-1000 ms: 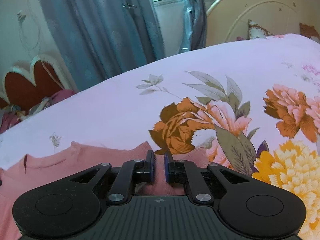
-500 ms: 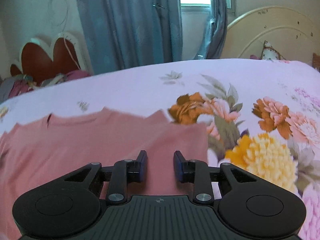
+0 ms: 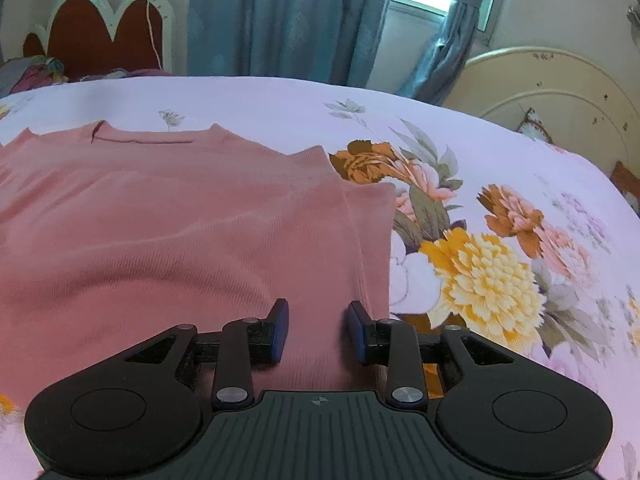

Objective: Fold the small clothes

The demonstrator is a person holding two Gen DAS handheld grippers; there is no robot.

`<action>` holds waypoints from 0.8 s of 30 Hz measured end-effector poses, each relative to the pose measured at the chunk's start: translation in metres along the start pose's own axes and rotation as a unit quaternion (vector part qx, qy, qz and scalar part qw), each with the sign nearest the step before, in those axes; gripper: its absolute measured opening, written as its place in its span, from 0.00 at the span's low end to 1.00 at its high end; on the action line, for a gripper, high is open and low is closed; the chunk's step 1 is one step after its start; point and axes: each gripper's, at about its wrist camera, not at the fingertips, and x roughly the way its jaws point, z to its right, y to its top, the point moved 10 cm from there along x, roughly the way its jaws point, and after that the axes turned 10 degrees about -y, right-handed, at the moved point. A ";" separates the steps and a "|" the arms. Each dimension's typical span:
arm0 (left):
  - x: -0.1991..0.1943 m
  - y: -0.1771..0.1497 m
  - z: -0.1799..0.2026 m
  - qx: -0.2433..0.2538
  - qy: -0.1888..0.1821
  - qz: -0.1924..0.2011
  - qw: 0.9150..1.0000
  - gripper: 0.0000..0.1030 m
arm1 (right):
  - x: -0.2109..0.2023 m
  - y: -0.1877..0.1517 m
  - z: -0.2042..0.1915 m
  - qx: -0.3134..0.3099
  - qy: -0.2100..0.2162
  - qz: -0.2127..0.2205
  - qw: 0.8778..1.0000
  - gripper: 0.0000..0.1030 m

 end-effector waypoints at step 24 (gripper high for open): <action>-0.016 -0.035 0.044 0.011 -0.008 -0.045 0.999 0.54 | -0.035 -0.035 -0.081 -0.044 0.051 0.012 0.998 0.30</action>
